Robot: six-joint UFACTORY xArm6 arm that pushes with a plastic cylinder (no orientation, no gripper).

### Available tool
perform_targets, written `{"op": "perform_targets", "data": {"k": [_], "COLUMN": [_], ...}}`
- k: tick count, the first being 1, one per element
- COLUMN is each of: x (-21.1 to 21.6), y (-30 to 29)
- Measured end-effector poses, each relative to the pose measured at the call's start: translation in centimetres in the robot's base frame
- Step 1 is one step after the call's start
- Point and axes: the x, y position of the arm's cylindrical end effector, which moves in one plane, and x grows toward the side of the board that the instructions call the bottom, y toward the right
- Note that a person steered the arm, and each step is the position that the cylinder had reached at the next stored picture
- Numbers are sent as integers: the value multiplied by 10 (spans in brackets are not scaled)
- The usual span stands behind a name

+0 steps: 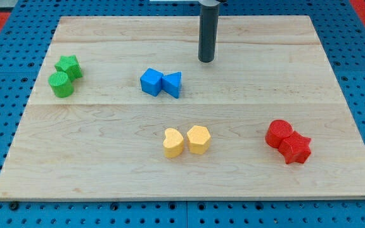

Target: Push the blue triangle and blue cube left a bit

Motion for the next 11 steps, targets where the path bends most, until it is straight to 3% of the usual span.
{"op": "perform_targets", "data": {"k": [11], "x": [-14], "y": [21]}}
